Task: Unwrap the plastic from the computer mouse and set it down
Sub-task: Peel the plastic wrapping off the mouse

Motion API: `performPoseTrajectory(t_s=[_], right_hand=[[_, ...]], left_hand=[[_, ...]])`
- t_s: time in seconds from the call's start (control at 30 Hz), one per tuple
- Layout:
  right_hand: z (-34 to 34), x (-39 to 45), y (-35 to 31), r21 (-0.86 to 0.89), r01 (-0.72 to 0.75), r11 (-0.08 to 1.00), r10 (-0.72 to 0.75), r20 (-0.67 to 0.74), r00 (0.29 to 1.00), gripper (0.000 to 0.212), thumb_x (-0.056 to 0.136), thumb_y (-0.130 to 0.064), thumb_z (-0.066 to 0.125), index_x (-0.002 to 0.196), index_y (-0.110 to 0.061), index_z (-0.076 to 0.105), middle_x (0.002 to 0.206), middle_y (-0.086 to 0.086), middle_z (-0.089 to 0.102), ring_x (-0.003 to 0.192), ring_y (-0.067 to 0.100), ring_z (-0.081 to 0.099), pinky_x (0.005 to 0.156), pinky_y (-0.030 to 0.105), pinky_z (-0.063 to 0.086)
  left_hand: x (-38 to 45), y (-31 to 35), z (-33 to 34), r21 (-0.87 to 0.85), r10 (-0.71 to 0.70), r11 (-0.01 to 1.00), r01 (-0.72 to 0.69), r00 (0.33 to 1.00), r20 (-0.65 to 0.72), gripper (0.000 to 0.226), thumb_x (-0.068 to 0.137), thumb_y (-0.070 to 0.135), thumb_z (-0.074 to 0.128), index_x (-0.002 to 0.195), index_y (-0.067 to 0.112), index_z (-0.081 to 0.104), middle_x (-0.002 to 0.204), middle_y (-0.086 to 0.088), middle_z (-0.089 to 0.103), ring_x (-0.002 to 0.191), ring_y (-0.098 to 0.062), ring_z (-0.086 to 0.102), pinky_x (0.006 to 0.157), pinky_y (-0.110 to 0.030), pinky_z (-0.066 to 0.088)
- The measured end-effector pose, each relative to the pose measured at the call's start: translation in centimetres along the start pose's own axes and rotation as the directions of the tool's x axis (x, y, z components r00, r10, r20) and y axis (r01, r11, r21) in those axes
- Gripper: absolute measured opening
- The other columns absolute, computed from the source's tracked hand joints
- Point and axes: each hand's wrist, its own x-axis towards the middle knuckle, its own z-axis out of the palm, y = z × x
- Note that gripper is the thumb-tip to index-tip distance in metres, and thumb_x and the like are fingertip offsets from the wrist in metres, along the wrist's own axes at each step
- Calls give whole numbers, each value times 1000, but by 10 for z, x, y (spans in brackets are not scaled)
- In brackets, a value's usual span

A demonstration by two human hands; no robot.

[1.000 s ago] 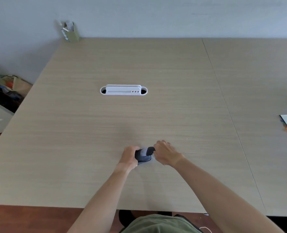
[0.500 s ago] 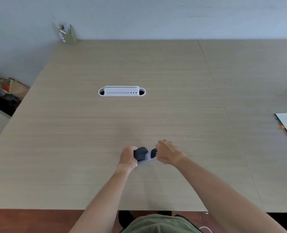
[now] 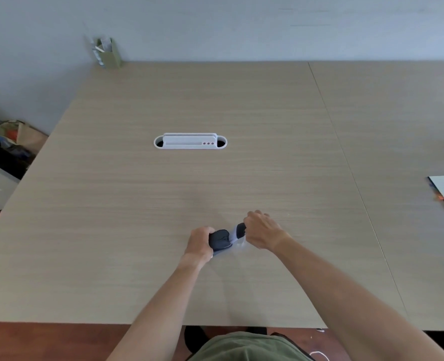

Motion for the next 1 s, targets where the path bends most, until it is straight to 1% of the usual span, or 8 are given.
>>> performPoseTrajectory(t_s=[0.17, 0.3, 0.4, 0.5, 0.6, 0.7, 0.83, 1.0], right_hand=[[-9, 14, -20, 193, -4, 981, 0, 17, 1000, 17, 86, -7, 42, 80, -1, 56, 101, 18, 57, 98, 34, 52, 78, 36, 39], [2, 11, -20, 63, -21, 998, 19, 31, 999, 23, 84, -3, 44, 97, 1, 62, 109, 17, 58, 104, 33, 52, 88, 38, 42], [6, 3, -3, -24, -50, 998, 49, -17, 999, 25, 85, -3, 44, 102, -2, 62, 109, 14, 59, 104, 30, 52, 91, 37, 43], [4, 1, -1, 57, -58, 997, 63, -88, 994, 22, 90, -8, 43, 100, -2, 61, 108, 13, 58, 104, 29, 51, 90, 37, 41], [7, 0, -16, 213, -41, 976, 52, -44, 998, 23, 93, -14, 41, 91, 0, 59, 104, 16, 56, 101, 33, 51, 85, 39, 41], [20, -7, -22, 190, -52, 980, 49, 19, 999, 21, 92, -13, 42, 93, -1, 59, 106, 17, 57, 103, 33, 51, 86, 39, 40], [22, -16, -3, 102, -62, 993, 65, -25, 998, 20, 87, -8, 43, 95, -3, 60, 105, 13, 58, 102, 30, 52, 89, 37, 42], [22, -20, -7, 85, 148, 985, -138, -111, 984, 19, 91, -15, 45, 94, -6, 61, 103, 8, 58, 99, 25, 52, 90, 36, 44]], left_hand=[[0, -1, -3, 24, -8, 1000, 7, 999, 32, 47, 67, -14, 63, 107, 10, 64, 102, -4, 57, 88, -20, 57, 64, -24, 46], [0, -4, -6, 8, 31, 999, -31, 997, 73, 43, 61, -17, 61, 89, 16, 66, 89, 1, 60, 82, -20, 57, 54, -20, 43], [0, -7, -5, -21, 28, 999, -26, 997, 71, 55, 59, -16, 61, 99, 20, 72, 96, -1, 69, 91, -21, 65, 67, -30, 55], [0, -6, -2, -38, 22, 999, -21, 999, 33, 49, 59, -16, 60, 94, 17, 72, 94, -5, 70, 88, -23, 64, 62, -27, 50], [-1, -4, -1, -45, -19, 999, 18, 1000, -12, 42, 59, -15, 62, 91, 13, 69, 91, -4, 67, 81, -19, 58, 62, -23, 44], [0, -2, -3, -24, -44, 999, 43, 999, -19, 41, 55, -13, 66, 86, 13, 69, 79, 1, 62, 74, -18, 54, 56, -20, 40], [0, -3, -2, -1, -59, 998, 59, 997, -44, 32, 51, -11, 68, 67, 13, 56, 65, 5, 48, 63, -18, 42, 42, -18, 30], [1, -5, -3, 1, -38, 999, 38, 998, -43, 40, 53, -8, 76, 89, 7, 65, 84, -6, 66, 79, -26, 63, 61, -33, 54]])
